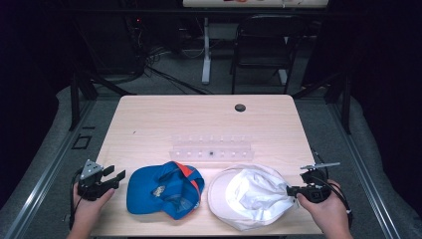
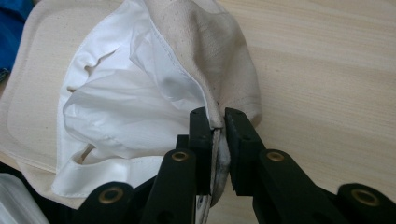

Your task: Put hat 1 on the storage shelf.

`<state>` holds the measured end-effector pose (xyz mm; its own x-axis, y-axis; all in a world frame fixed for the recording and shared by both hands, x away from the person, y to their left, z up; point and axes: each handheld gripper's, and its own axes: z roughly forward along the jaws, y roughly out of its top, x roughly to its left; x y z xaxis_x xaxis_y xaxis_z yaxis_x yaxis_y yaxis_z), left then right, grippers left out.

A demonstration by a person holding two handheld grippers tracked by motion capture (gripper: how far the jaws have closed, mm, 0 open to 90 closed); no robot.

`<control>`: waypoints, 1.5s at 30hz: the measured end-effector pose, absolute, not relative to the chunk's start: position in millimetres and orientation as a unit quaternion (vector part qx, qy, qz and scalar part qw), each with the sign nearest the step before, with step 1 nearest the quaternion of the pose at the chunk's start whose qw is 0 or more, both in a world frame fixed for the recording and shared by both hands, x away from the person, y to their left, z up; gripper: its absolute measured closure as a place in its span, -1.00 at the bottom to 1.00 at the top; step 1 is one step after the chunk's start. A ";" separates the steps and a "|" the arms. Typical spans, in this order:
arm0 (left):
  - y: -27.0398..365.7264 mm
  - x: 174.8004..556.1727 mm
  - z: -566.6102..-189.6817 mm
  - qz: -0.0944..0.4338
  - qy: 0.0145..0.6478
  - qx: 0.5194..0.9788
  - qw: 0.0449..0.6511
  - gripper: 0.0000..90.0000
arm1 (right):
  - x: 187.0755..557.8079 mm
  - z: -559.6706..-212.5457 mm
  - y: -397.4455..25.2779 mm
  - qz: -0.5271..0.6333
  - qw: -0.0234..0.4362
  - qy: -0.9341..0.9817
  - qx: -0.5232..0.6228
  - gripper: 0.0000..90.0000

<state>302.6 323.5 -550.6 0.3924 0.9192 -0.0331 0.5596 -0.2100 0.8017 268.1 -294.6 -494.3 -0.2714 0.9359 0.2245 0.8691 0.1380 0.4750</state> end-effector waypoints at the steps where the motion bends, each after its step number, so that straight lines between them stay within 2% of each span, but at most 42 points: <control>1: 323.5 302.6 -550.6 0.235 0.499 0.742 0.382 0.09 | 268.6 -493.1 -294.8 0.268 0.061 0.751 0.600 0.82; 16: 322.8 303.0 -551.1 0.235 0.499 0.741 0.383 0.09 | 276.3 -478.2 -289.2 0.248 0.057 0.765 0.591 0.82; 30: 325.4 302.8 -548.8 0.230 0.503 0.736 0.390 0.10 | 281.1 -462.2 -286.0 0.259 0.029 0.765 0.588 0.82; 41: 326.8 302.3 -549.1 0.228 0.512 0.729 0.393 0.06 | 285.0 -433.7 -283.5 0.247 0.021 0.772 0.585 0.82; 45: 327.8 302.1 -549.0 0.233 0.517 0.723 0.395 0.03 | 287.9 -424.3 -282.3 0.238 0.003 0.773 0.588 0.82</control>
<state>302.1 327.8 -549.0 0.3565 0.9315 -0.0727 0.5637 -0.1523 0.8118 287.9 -282.3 -424.3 -0.3077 0.9111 0.2743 0.9078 0.1947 0.3714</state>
